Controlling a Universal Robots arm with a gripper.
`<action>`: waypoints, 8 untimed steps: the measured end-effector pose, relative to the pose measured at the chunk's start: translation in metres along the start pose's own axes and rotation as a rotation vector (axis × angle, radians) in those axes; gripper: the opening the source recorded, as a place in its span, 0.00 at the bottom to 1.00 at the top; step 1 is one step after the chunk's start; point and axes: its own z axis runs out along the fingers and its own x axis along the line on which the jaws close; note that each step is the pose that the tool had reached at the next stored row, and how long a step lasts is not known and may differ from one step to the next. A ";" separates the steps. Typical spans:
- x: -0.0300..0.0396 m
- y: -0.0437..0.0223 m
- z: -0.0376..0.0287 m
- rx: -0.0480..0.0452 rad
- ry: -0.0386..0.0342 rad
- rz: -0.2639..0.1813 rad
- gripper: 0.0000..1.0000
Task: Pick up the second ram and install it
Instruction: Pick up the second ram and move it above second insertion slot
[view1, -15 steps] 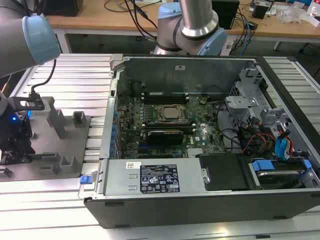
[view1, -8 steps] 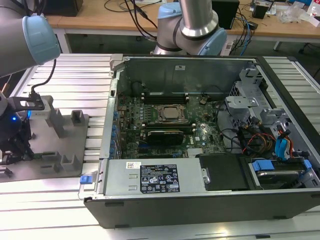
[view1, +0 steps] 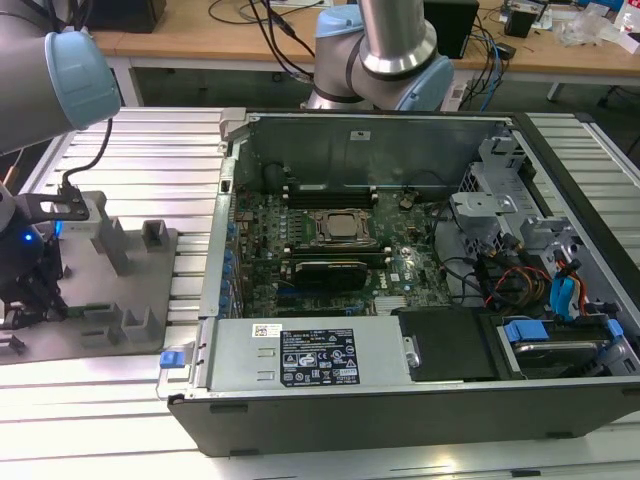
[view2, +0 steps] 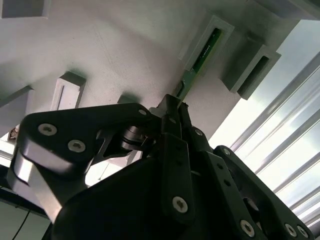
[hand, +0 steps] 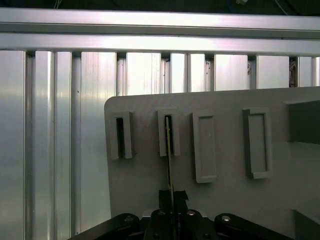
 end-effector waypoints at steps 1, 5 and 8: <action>0.0000 0.0000 0.0000 0.0000 0.0000 0.000 0.14; 0.0000 0.0000 0.0001 0.0000 0.0000 0.000 0.14; -0.0001 -0.0001 0.0000 0.0004 -0.0003 0.000 0.14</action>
